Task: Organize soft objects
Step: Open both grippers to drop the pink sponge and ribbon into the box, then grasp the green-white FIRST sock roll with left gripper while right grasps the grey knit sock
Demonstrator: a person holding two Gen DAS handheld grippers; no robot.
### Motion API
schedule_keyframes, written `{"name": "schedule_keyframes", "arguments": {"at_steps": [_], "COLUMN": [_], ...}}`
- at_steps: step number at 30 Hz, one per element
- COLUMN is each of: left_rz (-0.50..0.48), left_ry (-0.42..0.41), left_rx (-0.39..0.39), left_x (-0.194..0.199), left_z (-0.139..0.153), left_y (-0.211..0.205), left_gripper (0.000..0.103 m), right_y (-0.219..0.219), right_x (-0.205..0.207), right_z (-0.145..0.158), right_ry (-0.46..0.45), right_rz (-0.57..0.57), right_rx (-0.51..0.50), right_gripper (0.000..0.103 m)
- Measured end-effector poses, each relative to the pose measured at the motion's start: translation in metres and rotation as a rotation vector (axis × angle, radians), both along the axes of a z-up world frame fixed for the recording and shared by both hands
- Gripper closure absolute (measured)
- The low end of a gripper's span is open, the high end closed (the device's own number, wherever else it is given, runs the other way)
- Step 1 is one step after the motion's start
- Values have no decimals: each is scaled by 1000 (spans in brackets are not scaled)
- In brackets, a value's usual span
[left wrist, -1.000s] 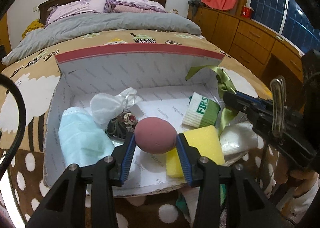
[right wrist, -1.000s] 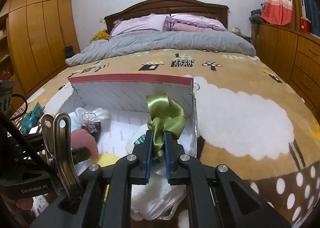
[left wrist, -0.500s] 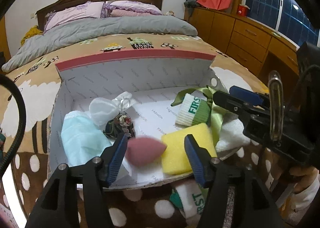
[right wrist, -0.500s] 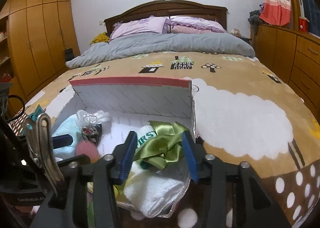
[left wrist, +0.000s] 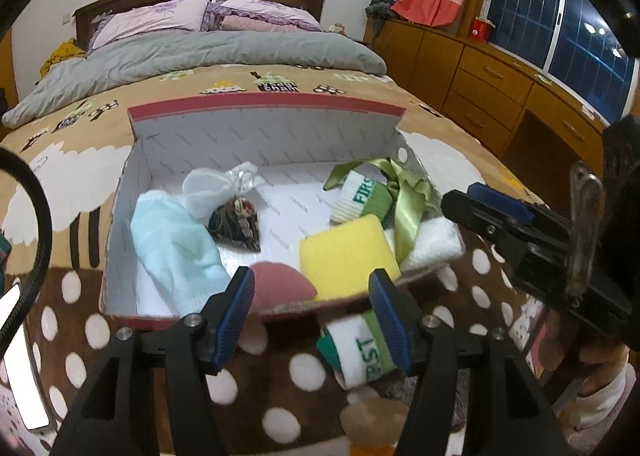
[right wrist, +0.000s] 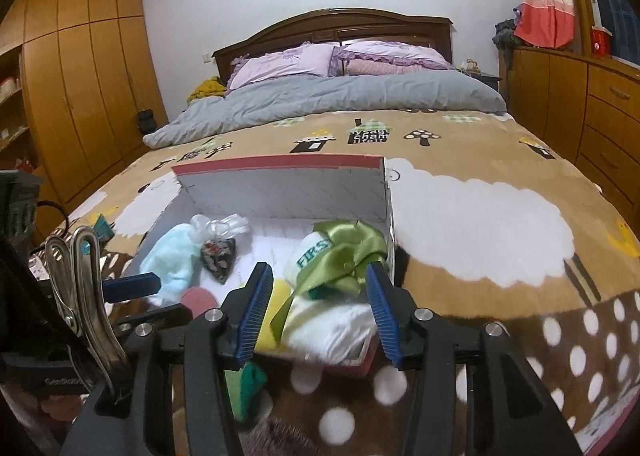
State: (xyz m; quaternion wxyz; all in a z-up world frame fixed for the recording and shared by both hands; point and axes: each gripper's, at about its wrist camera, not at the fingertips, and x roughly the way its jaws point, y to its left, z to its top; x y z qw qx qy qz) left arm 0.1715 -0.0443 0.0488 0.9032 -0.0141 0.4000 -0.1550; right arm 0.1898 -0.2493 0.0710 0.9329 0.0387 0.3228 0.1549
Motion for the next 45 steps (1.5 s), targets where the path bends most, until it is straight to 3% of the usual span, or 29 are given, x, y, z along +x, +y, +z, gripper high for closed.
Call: {"name": "schedule_keyframes", "arguments": {"at_steps": [16,27,38,40,42,45], "left_rz": [-15,-41,-47,-44,-44,-35], "left_ry": [53,127,160,161,164,159], "left_rx": [-8,35,46,48,44,42], "left_x": [-26,-20,-15,-14,-15,-15], "left_z": [-14,-42,-58,-59,-60,-61], "left_y": [-5,-29,-45,-46,-47,-46], "left_gripper": [40,40,41,43,54,63], "right_y": [-8,-17,-33,-35,-35,-34], "right_x": [-59,-85,-96,-97,-99,-100], "right_z": [-12,-35,-60,-61,-62,-63], "right_ry": [47,101,159,160,160,162], "right_rz": [24,12,20,21,22,29], "right_rx": [49,-15,42,48,52,56], "right_gripper": [53,53,53,53,53,53]}}
